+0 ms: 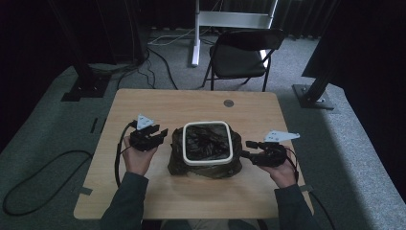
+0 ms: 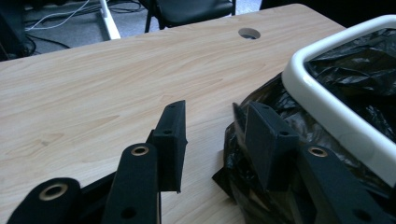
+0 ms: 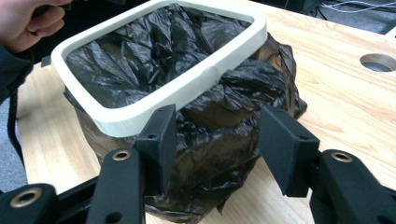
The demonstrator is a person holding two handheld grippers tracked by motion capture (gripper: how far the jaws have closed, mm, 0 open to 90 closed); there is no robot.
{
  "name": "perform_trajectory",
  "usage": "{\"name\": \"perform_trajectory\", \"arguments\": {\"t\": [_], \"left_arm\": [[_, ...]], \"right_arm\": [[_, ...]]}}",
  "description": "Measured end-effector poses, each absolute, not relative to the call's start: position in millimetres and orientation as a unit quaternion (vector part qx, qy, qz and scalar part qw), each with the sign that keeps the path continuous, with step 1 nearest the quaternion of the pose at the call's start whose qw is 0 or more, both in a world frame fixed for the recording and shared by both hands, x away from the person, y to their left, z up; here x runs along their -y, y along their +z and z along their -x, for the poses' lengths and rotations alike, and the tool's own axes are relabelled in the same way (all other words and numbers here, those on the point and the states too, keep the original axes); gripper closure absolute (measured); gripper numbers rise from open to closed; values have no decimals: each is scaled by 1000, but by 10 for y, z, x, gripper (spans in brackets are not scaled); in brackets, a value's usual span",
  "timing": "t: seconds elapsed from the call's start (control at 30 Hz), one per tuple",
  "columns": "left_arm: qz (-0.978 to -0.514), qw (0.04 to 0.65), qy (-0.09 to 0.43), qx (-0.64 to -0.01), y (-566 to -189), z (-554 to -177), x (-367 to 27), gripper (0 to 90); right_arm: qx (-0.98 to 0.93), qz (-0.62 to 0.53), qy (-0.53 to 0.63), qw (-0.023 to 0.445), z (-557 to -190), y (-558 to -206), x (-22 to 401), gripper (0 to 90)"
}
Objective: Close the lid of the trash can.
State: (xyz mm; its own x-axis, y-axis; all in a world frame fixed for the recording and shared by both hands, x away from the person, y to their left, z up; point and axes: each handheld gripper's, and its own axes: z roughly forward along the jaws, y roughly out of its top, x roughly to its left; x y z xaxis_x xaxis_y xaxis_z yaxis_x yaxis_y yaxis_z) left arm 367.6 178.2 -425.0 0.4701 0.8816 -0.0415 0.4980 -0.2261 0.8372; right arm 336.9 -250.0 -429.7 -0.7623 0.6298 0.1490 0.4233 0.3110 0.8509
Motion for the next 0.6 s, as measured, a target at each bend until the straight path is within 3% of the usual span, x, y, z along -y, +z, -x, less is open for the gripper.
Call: {"name": "perform_trajectory", "arguments": {"t": [0.6], "left_arm": [[-744,405,227,-480,-4398,-3640,-1942,579]], "right_arm": [[-803,-343,474,109,-3400,-4409,2580,465]]}}
